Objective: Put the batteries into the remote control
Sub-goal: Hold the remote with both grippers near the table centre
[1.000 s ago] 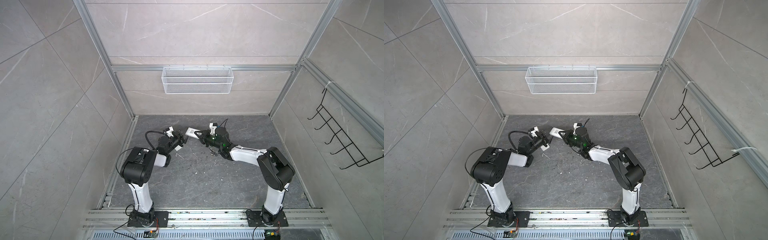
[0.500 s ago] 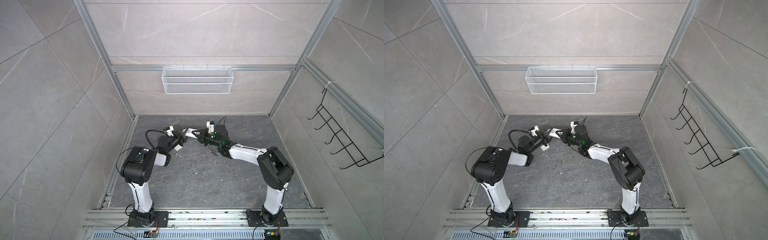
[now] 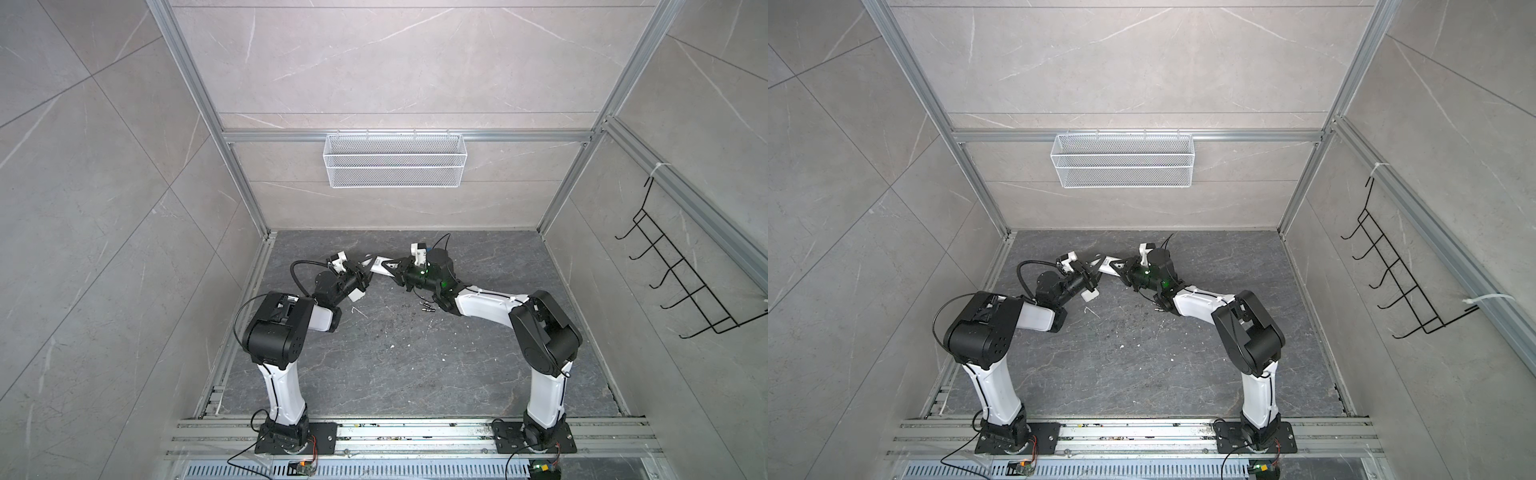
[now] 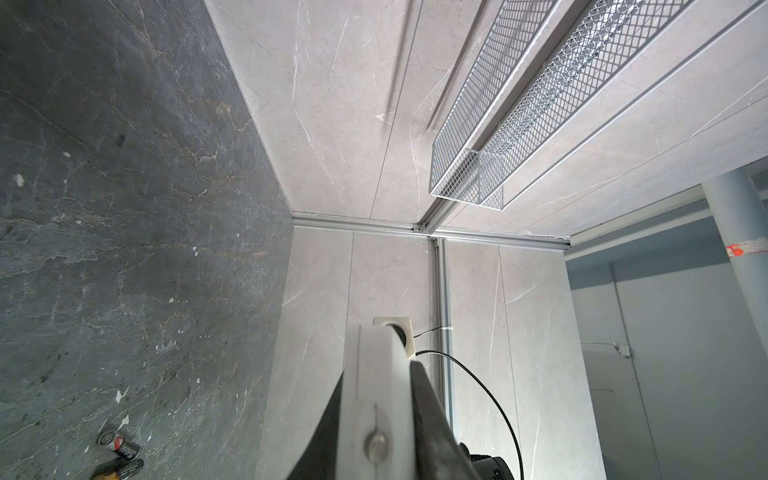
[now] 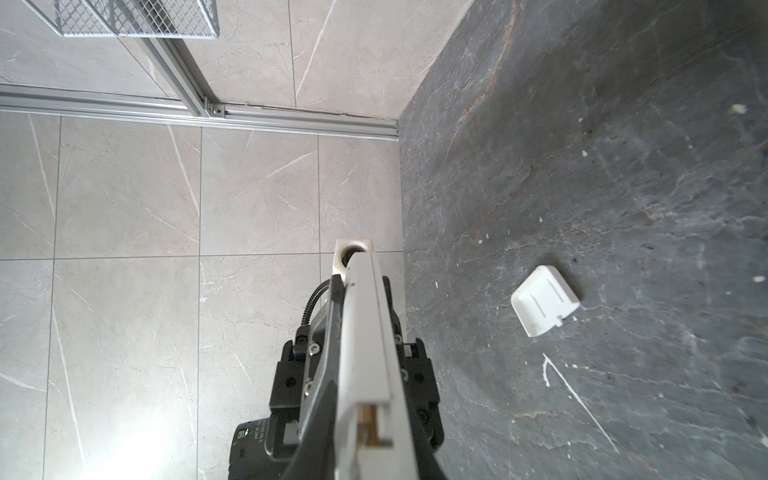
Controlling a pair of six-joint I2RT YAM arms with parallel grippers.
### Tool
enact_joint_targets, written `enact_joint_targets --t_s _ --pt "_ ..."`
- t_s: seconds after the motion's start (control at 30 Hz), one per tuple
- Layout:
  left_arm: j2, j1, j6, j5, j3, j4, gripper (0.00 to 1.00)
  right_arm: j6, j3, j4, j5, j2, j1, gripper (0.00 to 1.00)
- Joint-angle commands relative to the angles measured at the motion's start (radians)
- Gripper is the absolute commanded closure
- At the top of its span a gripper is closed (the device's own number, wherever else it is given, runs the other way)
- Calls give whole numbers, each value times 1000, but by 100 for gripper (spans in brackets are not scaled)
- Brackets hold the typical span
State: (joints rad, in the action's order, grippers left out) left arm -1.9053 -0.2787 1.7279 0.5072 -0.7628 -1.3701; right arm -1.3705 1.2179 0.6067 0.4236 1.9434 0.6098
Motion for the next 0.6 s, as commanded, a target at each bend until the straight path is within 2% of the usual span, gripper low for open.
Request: enact_joint_targets --t_s 0.0,0.07,0.13,0.3,0.57 --pt "-2 -1 -50 31 -18 -45 82 22 29 -21 15 20 2 89" --pt "3 0 -50 28 -15 -46 68 27 31 -26 14 19 2 89" --pt "3 -1 -50 29 -17 -44 62 26 34 -28 12 19 2 89" --pt "-3 -2 -50 36 -20 -44 63 28 42 -33 12 24 1 89" --pt "4 -5 -48 44 -9 -44 77 21 55 -32 8 42 2 89"
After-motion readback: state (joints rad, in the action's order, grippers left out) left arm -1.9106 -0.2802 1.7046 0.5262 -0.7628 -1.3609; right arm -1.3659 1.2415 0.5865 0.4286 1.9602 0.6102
